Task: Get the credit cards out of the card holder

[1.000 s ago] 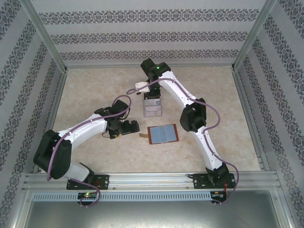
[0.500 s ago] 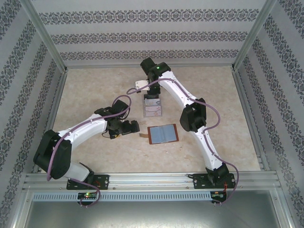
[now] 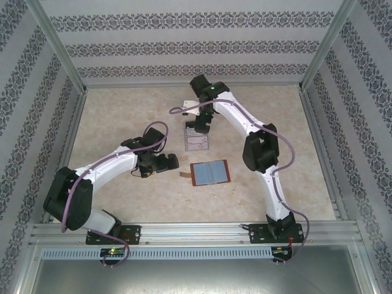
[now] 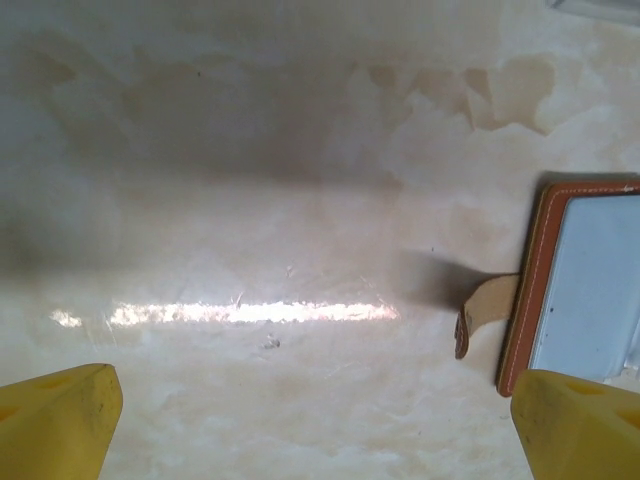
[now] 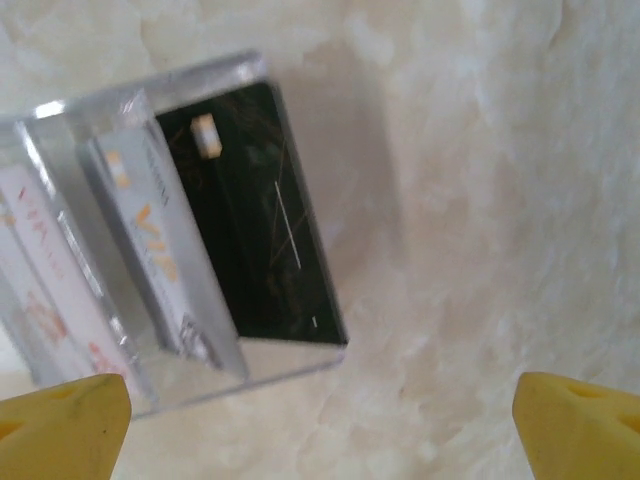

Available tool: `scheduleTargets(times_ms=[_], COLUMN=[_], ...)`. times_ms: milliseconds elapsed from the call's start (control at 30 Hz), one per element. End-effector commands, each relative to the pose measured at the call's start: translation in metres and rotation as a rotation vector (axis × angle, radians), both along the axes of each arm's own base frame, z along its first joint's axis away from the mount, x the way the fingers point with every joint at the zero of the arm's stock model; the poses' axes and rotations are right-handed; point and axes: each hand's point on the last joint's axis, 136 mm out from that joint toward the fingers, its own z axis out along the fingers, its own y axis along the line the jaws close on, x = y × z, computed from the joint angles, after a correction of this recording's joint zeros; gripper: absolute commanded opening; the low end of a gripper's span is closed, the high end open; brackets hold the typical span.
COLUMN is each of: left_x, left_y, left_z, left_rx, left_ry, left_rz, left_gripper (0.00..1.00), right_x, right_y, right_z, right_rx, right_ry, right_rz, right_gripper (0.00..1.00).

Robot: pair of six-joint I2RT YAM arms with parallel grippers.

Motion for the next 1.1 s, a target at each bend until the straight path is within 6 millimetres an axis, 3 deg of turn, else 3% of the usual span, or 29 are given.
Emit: scheduleTargets(times_ms=[0, 167, 367, 633, 867, 1067], left_x=[0.015, 0.03, 0.05, 0.076, 0.081, 0.092], left_y=[0.01, 0.026, 0.063, 0.123, 0.173, 0.193], left_z=[-0.002, -0.003, -0.001, 0.035, 0.059, 0.068], left_rx=[0.034, 0.051, 0.147, 0.427, 0.677, 0.696], left_ry=[-0.055, -0.116, -0.187, -0.402, -0.646, -0.855], left_rz=[-0.001, 0.021, 0.073, 0.109, 0.149, 0.198], left_gripper=[1.0, 1.0, 1.0, 1.0, 1.0, 1.0], right_x=[-0.002, -0.014, -0.027, -0.04, -0.044, -0.044], right_y=[0.0, -0.021, -0.055, -0.126, -0.204, -0.241], right_z=[0.024, 0.025, 0.033, 0.024, 0.007, -0.011], right_rx=[0.092, 0.142, 0.242, 0.452, 0.708, 0.782], right_ry=[-0.064, -0.093, -0.16, -0.27, -0.419, -0.526], right_rz=[-0.071, -0.168, -0.351, -0.709, -1.0, -1.091], right_gripper=[0.98, 0.98, 0.98, 0.98, 0.98, 0.98])
